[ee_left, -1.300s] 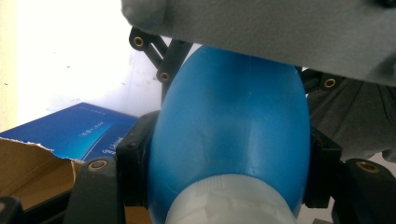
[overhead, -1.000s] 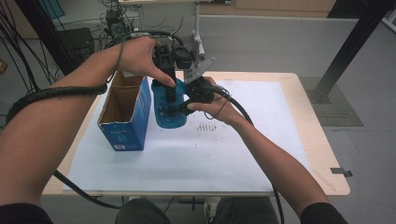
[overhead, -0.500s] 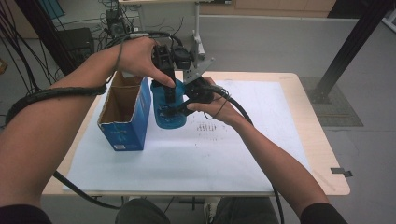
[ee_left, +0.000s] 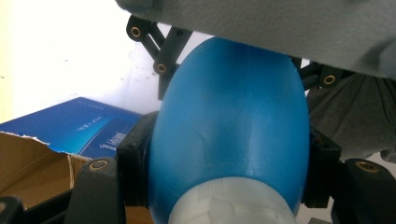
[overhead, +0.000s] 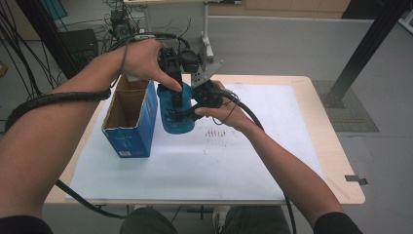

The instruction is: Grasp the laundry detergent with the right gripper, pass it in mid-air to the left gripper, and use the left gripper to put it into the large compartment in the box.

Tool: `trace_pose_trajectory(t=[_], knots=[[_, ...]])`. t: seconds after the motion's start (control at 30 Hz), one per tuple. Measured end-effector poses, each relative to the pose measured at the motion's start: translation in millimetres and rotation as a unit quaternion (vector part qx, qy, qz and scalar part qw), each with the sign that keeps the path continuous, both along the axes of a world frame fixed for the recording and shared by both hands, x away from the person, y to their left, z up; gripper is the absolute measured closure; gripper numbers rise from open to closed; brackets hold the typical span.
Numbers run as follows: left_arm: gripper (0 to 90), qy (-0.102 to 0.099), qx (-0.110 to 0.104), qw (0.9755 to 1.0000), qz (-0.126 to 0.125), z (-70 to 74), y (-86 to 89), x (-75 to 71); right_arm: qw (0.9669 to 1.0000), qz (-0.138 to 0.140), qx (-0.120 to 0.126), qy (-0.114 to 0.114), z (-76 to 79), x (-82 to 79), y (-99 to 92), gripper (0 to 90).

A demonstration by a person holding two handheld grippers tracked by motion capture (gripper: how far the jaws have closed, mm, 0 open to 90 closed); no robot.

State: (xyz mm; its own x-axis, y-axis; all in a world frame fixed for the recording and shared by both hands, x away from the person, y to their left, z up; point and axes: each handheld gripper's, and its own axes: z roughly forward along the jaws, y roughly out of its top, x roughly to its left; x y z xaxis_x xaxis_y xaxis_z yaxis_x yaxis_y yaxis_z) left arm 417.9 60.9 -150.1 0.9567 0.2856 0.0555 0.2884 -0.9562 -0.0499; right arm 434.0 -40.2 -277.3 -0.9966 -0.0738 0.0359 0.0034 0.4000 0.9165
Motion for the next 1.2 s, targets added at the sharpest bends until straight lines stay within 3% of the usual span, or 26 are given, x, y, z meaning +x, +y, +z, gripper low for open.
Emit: trace_pose_trajectory(t=[0.7, 0.77, 0.83, 0.9, 0.93, 1.0, 1.2], knots=[[36.4, 0.004, -0.003, 1.0000, 0.003, 2.4, -1.3, -1.7, 1.0000, 0.006, 0.002, -0.003, 0.3, -1.4, -1.2, 38.2], [36.4, 0.005, -0.007, 1.0000, 0.004, 3.7, 0.0, -1.1, 0.9999, 0.004, -0.010, -0.008, -0.4, -2.6, -1.7, 36.3], [36.4, 0.004, -0.008, 0.9999, 0.009, 4.6, 0.9, -0.8, 0.9997, -0.008, -0.022, -0.009, -2.2, -2.7, -3.6, 27.3], [36.4, 0.002, -0.006, 0.9999, 0.013, 5.0, 2.0, 0.1, 0.9994, -0.012, -0.029, -0.014, -2.1, -2.6, -7.0, 24.4], [36.4, 0.002, -0.006, 0.9999, 0.015, 5.3, 2.6, 0.5, 0.9991, -0.021, -0.036, -0.001, -1.7, -2.4, -11.0, 17.5], [36.4, 0.000, -0.006, 0.9998, 0.019, 6.0, 4.0, 1.7, 0.9984, -0.032, -0.045, 0.015, -1.0, -2.8, -16.4, 15.3], [36.4, -0.002, -0.012, 0.9989, 0.045, 12.1, 6.7, 6.9, 0.9923, -0.076, -0.094, 0.026, 2.8, -3.4, -38.8, 10.0]])
